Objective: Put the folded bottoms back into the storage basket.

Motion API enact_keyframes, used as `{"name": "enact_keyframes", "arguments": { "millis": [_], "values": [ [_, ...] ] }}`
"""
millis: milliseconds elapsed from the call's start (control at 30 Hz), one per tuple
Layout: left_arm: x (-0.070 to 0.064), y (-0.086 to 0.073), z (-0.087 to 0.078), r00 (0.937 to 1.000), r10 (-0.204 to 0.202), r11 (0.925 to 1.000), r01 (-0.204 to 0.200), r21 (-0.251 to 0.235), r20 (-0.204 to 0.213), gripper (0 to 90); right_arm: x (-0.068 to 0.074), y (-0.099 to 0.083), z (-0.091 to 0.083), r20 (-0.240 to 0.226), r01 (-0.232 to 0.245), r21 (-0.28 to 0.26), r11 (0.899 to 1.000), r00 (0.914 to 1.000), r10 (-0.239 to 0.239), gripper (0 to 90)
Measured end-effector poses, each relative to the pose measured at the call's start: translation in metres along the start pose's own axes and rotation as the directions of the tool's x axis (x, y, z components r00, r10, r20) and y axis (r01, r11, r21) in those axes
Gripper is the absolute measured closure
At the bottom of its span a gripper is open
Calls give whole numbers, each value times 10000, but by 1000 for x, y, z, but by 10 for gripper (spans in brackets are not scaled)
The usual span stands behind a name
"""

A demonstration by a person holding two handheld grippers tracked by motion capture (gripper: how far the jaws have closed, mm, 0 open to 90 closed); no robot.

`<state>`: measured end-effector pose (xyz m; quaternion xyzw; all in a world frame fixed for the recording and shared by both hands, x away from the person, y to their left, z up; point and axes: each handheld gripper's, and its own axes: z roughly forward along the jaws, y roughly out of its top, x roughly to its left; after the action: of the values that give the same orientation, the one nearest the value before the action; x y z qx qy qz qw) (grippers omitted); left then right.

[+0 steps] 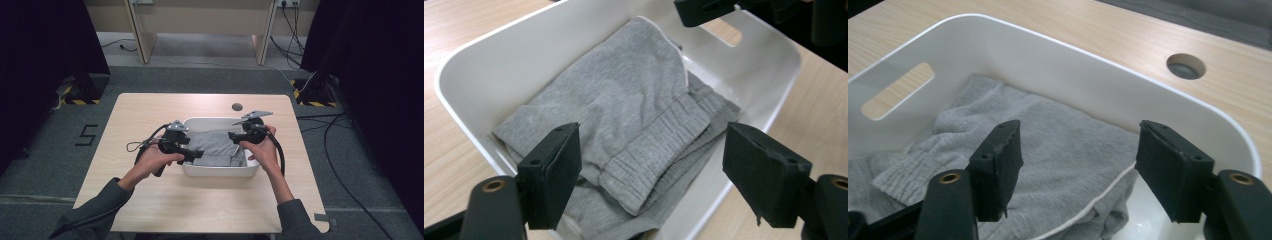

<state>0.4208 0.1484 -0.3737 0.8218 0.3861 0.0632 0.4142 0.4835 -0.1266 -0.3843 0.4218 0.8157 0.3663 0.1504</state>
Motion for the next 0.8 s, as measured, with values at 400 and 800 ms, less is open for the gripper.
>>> {"name": "enact_keyframes", "arguments": {
  "millis": [400, 800],
  "values": [
    [-18, -10, -19, 9985, 423, 9980, -405, -478, 359, 227, 10, -11, -20, -352, 45, -481, 9988, 9994, -61, 345],
    [-20, -36, -34, 9972, 200, 9976, -151, -676, 725, 217, 24, -24, -37, -768, 244, -1042, 9943, 9965, -325, 328]
  ]
}}
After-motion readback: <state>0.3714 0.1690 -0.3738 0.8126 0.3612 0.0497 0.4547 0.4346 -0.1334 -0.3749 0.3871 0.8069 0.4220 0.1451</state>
